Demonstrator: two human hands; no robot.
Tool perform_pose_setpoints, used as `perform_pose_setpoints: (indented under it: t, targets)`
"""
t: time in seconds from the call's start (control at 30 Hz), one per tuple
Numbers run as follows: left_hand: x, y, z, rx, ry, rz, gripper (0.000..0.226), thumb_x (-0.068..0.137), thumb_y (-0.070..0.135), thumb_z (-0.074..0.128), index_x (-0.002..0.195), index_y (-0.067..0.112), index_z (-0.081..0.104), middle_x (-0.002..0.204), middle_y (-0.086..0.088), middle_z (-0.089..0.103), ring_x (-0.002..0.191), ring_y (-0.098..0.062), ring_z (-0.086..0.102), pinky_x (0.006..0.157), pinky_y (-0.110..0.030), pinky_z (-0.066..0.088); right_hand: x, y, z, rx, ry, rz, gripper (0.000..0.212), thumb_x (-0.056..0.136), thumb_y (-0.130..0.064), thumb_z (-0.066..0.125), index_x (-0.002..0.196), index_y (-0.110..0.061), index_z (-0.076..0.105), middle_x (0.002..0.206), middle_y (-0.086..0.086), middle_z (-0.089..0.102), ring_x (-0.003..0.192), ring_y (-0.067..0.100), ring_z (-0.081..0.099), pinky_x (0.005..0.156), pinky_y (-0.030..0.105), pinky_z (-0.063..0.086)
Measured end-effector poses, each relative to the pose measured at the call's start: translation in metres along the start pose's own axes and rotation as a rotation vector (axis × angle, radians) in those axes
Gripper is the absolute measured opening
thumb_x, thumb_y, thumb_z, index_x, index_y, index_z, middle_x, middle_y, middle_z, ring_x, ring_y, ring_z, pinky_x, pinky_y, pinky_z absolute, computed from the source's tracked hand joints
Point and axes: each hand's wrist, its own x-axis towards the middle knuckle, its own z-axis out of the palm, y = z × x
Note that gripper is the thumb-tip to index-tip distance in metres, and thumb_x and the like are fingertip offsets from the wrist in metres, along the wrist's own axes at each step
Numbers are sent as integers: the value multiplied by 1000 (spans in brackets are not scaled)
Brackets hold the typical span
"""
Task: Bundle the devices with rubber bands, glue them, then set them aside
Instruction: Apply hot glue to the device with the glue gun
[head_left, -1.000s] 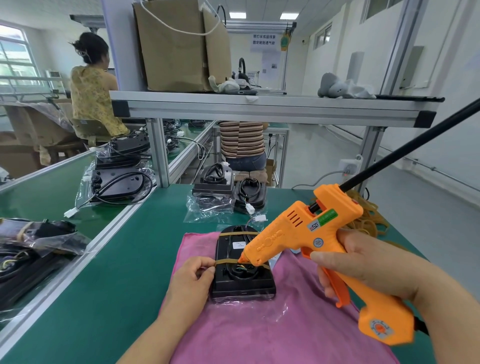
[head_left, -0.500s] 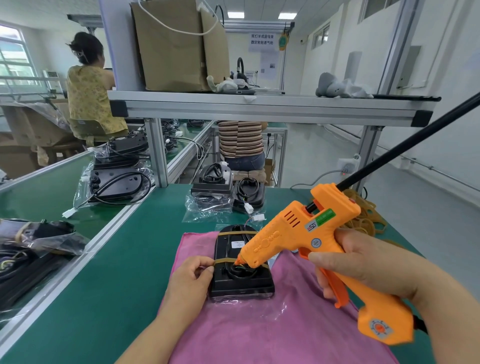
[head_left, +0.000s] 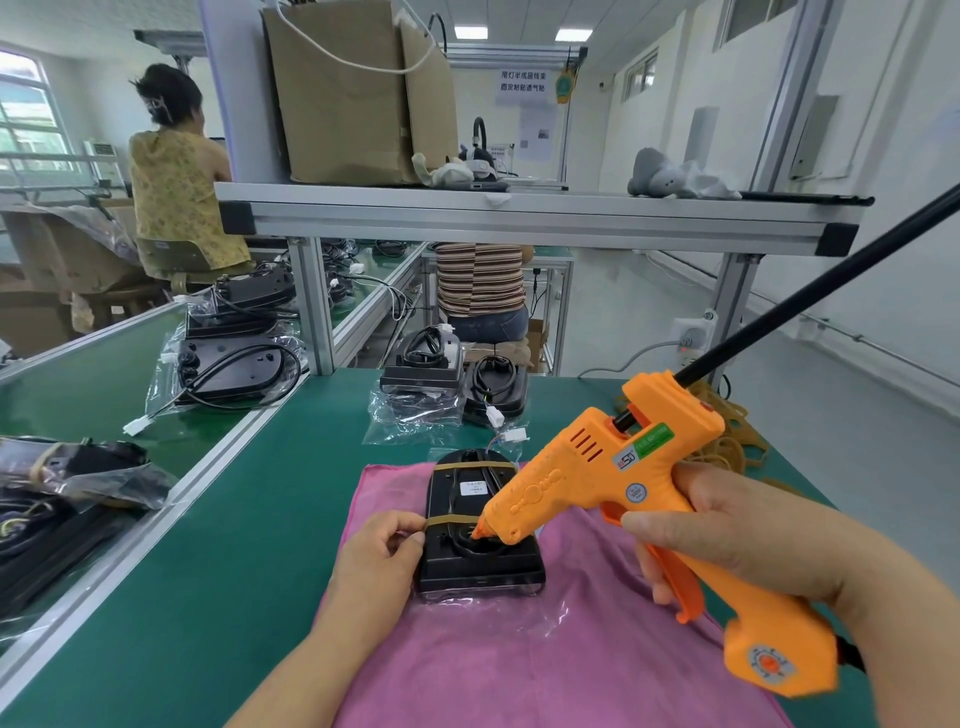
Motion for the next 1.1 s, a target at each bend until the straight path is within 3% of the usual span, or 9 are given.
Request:
perform_pose_setpoints:
  t: [0.27,0.63,0.8,1.1]
  targets:
    - [-1,2,0,3,-1,2,24,91,9,63,83,30,72,83,9,72,74,3,62,65,-17,42,-4,2,-2,9,2,6,48,84,-53,59,111,-14,56,88,5,75,81,23,74,88,42,56]
    - [0,0,0,-15,-5,9,24,91,8,63,84,29,72,81,14,72,72,4,62,60,-8,41,3,0,-1,-11,-4,-14,41,90,-54,58,99,-15,65,89,5,76,84,22,73,93,45,52]
    - [0,0,0,-20,-1,18,26,91,6,63,83,29,72,84,19,71,74,3,63,62,-8,43,5,-1,-1,32,2,-9,44,89,-51,59,112,-14,58,90,7,75,84,26,73,85,40,57]
    - [0,0,0,-26,-7,6,25,91,7,63,83,28,72,83,17,71,73,4,63,61,-7,42,6,0,-1,81,16,-37,27,96,-39,59,100,-13,58,85,8,74,80,25,73,76,34,58]
